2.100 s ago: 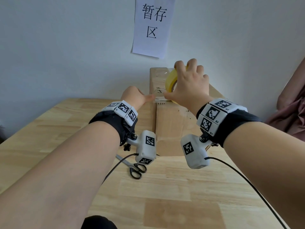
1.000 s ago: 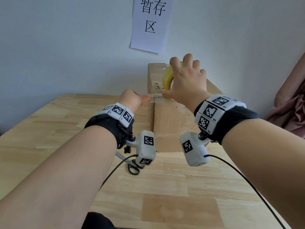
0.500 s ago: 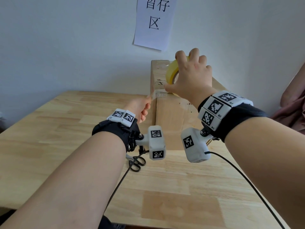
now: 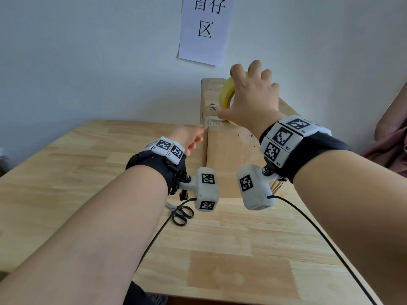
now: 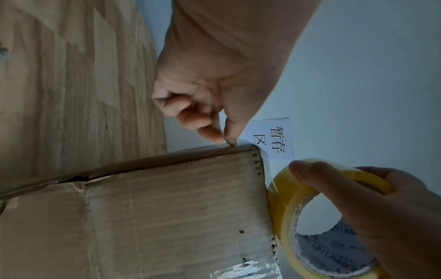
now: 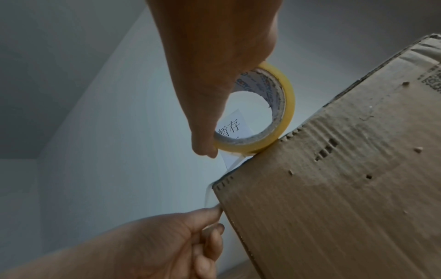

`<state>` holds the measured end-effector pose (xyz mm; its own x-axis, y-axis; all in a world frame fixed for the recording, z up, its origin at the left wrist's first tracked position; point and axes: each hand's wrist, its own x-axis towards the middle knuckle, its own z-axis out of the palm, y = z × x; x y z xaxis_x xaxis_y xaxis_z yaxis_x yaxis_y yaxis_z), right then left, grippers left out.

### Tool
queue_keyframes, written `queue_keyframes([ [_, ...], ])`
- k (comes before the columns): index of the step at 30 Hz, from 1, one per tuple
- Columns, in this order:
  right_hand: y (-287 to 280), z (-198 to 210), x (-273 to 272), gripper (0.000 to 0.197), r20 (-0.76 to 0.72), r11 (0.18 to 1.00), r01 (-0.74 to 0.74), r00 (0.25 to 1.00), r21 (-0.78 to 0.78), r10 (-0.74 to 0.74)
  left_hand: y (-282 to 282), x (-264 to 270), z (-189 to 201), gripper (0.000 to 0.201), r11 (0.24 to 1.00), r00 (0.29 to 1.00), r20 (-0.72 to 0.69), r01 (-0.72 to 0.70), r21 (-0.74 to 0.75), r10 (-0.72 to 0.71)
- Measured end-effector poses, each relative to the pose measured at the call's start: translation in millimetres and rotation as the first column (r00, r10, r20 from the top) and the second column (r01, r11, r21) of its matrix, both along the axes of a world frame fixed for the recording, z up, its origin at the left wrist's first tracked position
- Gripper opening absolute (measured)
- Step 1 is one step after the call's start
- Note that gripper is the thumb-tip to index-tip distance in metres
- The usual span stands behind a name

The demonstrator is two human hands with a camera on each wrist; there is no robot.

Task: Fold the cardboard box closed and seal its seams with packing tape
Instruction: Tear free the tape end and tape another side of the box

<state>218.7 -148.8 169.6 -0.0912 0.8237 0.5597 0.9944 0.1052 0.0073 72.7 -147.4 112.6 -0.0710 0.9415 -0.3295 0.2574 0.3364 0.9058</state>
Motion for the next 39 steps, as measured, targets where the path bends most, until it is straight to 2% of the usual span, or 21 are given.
queue_keyframes([
  [3, 1, -1, 1, 0.075, -0.033, 1.000, -0.007, 0.999, 0.002, 0.007, -3, -1, -1, 0.021, 0.999, 0.994, -0.113, 0.000, 0.034, 0.004],
  [6, 2, -1, 2, 0.074, -0.045, 1.000, -0.008, 0.999, 0.006, 0.008, -1, -2, -12, 0.020, 0.983, 0.974, -0.224, 0.014, 0.181, 0.028],
  [7, 2, -1, 1, 0.074, -0.046, 1.000, -0.008, 0.999, 0.007, 0.009, 1, -2, -15, 0.018, 0.960, 0.972, -0.223, -0.009, 0.279, 0.074],
  [9, 3, -1, 1, 0.073, -0.052, 1.000, -0.011, 0.999, 0.009, 0.012, 4, -3, -18, 0.019, 0.863, 0.974, -0.148, -0.077, 0.499, 0.173],
  [11, 3, -2, 1, 0.073, -0.060, 1.000, -0.016, 0.998, 0.013, 0.016, 4, -1, -17, 0.020, 0.789, 0.987, -0.053, -0.088, 0.608, 0.151],
  [14, 3, -2, 4, 0.073, -0.078, 1.000, -0.018, 0.997, 0.024, 0.020, 4, 5, -22, 0.024, 0.785, 0.999, 0.002, -0.039, 0.619, 0.048],
  [17, 2, -3, 5, 0.075, -0.090, 0.999, -0.021, 0.996, 0.034, 0.024, 4, 5, -33, 0.027, 0.796, 1.000, -0.001, 0.004, 0.605, -0.004],
  [19, 2, -5, 6, 0.077, -0.095, 0.999, -0.018, 0.995, 0.042, 0.022, -2, 6, -34, 0.020, 0.794, 0.998, -0.039, 0.058, 0.605, -0.043],
  [22, 2, -7, 7, 0.079, -0.108, 0.998, -0.015, 0.994, 0.054, 0.021, -8, 8, -39, 0.029, 0.771, 0.987, -0.141, 0.150, 0.619, -0.079],
  [25, 2, -8, 7, 0.079, -0.122, 0.998, -0.012, 0.992, 0.070, 0.020, -12, 11, -49, 0.032, 0.743, 0.972, -0.224, 0.201, 0.639, -0.070],
  [27, 1, -8, 6, 0.079, -0.133, 0.998, -0.012, 0.991, 0.069, 0.021, -15, 13, -56, 0.026, 0.737, 0.966, -0.253, 0.210, 0.643, -0.055],
  [29, -1, -8, 6, 0.079, -0.132, 0.998, -0.014, 0.991, 0.063, 0.023, -18, 12, -62, 0.029, 0.759, 0.953, -0.298, 0.231, 0.609, -0.052],
  [31, -3, -7, 6, 0.079, -0.127, 0.998, -0.017, 0.992, 0.061, 0.025, -23, 9, -67, 0.041, 0.817, 0.912, -0.406, 0.282, 0.502, -0.065],
  [33, -4, -7, 7, 0.078, -0.129, 0.998, -0.021, 0.991, 0.062, 0.029, -22, 3, -68, 0.044, 0.852, 0.874, -0.479, 0.310, 0.421, -0.081],
  [35, -5, -8, 7, 0.078, -0.124, 0.998, -0.023, 0.992, 0.057, 0.030, -16, -3, -57, 0.040, 0.823, 0.854, -0.520, 0.313, 0.475, -0.024],
  [37, -5, -8, 8, 0.078, -0.121, 0.998, -0.022, 0.992, 0.055, 0.028, -8, -5, -45, 0.039, 0.773, 0.900, -0.436, 0.289, 0.565, -0.018],
  [39, -4, -8, 8, 0.077, -0.122, 0.998, -0.021, 0.992, 0.063, 0.028, -7, 0, -42, 0.039, 0.727, 0.914, -0.403, 0.304, 0.616, -0.040],
])
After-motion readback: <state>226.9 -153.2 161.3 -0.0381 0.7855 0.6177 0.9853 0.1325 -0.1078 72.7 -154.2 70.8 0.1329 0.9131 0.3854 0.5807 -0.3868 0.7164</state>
